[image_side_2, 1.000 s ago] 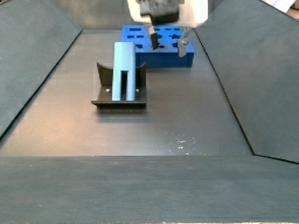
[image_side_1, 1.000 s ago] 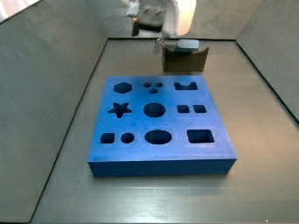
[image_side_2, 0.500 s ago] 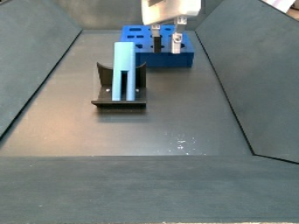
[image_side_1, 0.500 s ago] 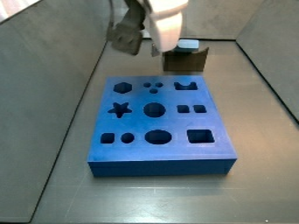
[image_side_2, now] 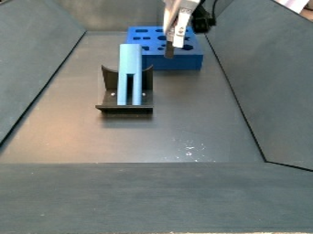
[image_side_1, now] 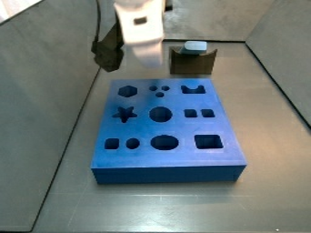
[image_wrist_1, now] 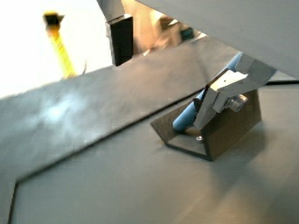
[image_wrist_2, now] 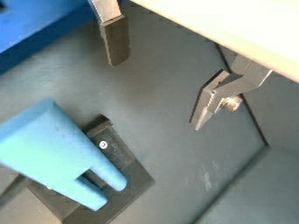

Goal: Pick up the square-circle object. Move up. Place the square-circle object on the fixture. Regrasp the square-circle object. Rotate the square-circle object. Move to above the board. Insert the square-circle object.
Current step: Regrasp the square-circle object.

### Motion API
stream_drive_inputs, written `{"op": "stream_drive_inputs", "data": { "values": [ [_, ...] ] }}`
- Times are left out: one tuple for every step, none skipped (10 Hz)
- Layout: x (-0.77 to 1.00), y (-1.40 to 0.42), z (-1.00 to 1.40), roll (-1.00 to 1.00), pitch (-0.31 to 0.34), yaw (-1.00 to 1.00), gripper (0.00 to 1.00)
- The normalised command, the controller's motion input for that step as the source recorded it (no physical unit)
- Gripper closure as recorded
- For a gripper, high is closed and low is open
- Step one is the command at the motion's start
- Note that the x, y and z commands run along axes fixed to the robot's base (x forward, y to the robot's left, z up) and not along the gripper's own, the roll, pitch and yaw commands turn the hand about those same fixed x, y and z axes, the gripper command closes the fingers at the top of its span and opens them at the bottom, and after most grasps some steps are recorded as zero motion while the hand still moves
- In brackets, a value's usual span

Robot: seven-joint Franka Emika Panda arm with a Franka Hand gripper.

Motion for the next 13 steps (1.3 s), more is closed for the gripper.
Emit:
{"op": "stream_drive_inputs", "data": {
  "values": [
    [0.03, -0.01, -0.03, 0.50, 0.697, -0.40, 0.00],
    [0.05, 0.00, -0.02, 0.37, 0.726, -0.19, 0.00],
    [0.06, -0.02, -0.02, 0.30, 0.704, 0.01, 0.00],
    [0.06, -0.04, -0.01, 0.23, 0.657, 0.22, 0.00],
    [0.07, -0.05, 0.00, 0.19, 0.588, 0.33, 0.00],
    [0.07, -0.04, 0.00, 0.16, 0.519, 0.39, 0.00],
    [0.07, -0.04, -0.01, 0.14, 0.354, 0.46, 0.00],
    [0.07, -0.04, -0.01, 0.12, 0.230, 0.49, 0.00],
    [0.06, -0.04, -0.01, 0.09, 0.083, 0.46, 0.00],
    [0.05, -0.04, 0.00, 0.07, 0.004, 0.42, 0.00],
    [0.04, -0.04, -0.01, 0.07, -0.081, 0.35, 0.00],
    [0.04, -0.04, -0.01, 0.07, -0.118, 0.29, 0.00],
    [1.00, -0.02, 0.00, 0.06, -0.126, 0.18, 0.00]
  ]
}}
